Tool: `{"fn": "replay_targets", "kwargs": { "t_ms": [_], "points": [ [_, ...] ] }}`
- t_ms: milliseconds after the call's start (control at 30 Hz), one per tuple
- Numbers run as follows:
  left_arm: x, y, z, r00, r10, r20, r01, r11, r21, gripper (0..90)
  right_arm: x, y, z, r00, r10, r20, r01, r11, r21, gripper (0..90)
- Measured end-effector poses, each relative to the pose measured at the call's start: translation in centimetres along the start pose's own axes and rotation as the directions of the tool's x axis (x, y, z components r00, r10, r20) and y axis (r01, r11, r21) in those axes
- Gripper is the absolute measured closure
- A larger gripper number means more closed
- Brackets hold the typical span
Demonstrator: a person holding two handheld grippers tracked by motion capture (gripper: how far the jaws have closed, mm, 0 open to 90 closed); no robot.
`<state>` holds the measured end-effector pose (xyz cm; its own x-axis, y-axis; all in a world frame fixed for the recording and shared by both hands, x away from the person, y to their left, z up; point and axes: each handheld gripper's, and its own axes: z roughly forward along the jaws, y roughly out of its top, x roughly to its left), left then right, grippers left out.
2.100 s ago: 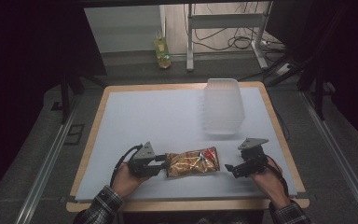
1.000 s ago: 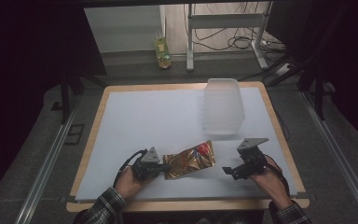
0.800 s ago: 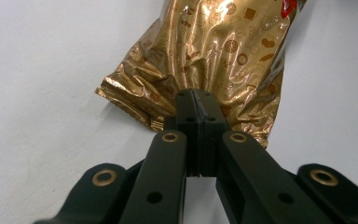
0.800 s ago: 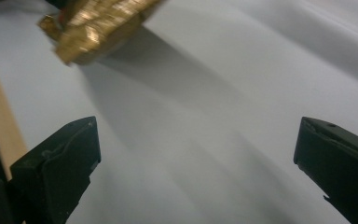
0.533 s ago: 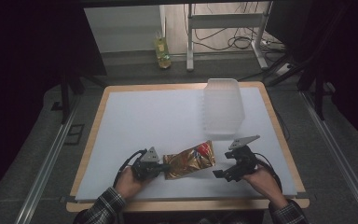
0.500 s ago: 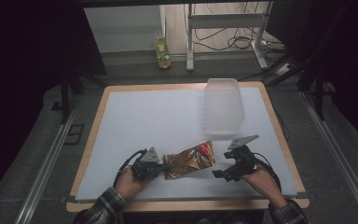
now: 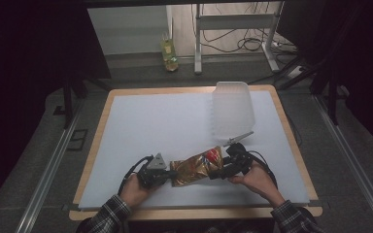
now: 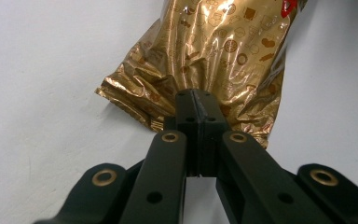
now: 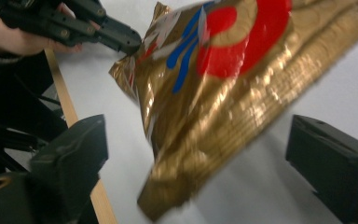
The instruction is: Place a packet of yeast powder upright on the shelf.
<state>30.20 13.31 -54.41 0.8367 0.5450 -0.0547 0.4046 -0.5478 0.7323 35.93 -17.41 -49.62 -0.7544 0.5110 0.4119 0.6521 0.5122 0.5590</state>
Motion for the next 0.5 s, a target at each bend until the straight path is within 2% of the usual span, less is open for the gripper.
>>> {"fn": "replay_targets", "kwargs": {
  "t_ms": [100,133,167,267,333,433,500],
  "points": [
    [0.0,0.0,0.0,1.0,-0.003,0.0,0.003,1.0,-0.004,90.0,-0.1,0.8,0.4,0.9992,0.04,0.007,-0.039,0.999,-0.019,20.5],
    [0.0,0.0,0.0,1.0,0.003,-0.001,-0.003,1.0,0.001,90.0,-0.1,1.1,0.6,0.999,0.045,-0.003,-0.045,0.999,-0.025,26.0],
    [-0.1,0.0,0.1,0.9999,-0.01,0.001,0.01,0.9999,-0.01,90.0,-0.1,1.3,0.7,0.9986,0.053,-0.01,-0.053,0.998,-0.032,29.9],
    [0.0,0.0,0.0,1.0,-0.002,0.002,0.002,1.0,-0.001,90.0,0.1,2.1,1.3,0.9971,0.072,-0.024,-0.073,0.997,-0.035,37.9],
    [0.0,0.0,0.0,1.0,-0.002,0.001,0.002,1.0,0.0,90.0,0.1,2.3,1.6,0.9969,0.074,-0.028,-0.075,0.997,-0.03,42.2],
    [0.0,0.0,0.0,1.0,-0.002,0.003,0.002,1.0,-0.001,90.0,0.0,2.4,2.2,0.9934,0.098,-0.059,-0.1,0.995,-0.024,46.2],
    [0.1,0.0,0.0,1.0,-0.002,0.004,0.002,1.0,-0.001,90.0,0.0,2.4,2.5,0.9933,0.091,-0.071,-0.093,0.995,-0.027,49.4]
  ]
}}
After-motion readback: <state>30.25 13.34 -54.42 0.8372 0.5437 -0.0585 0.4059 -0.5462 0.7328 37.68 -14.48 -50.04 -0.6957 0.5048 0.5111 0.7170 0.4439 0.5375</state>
